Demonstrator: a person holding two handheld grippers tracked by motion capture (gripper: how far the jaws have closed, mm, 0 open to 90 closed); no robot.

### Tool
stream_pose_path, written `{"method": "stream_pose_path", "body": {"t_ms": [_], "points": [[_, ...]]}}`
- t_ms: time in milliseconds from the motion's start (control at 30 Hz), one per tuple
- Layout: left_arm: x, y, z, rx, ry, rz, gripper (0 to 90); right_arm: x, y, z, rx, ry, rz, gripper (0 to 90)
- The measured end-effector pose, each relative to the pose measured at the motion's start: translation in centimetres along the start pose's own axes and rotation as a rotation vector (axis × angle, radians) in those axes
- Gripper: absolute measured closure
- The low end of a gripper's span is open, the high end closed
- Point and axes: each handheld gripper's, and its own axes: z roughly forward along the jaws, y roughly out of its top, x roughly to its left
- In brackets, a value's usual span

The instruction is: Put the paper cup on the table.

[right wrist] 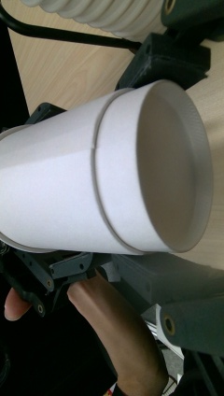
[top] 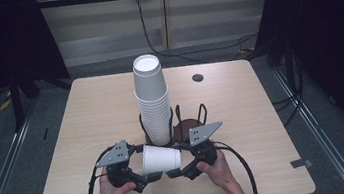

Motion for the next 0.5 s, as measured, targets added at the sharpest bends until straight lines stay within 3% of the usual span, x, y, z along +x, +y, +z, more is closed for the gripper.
{"method": "stream_pose_path", "body": {"t_ms": [500], "points": [[-0.25,0.15,-0.39,-0.010,-0.009,0.012,10.5,-0.18,-0.21,0.03,-0.019,-0.015,-0.003,17.3]]}}
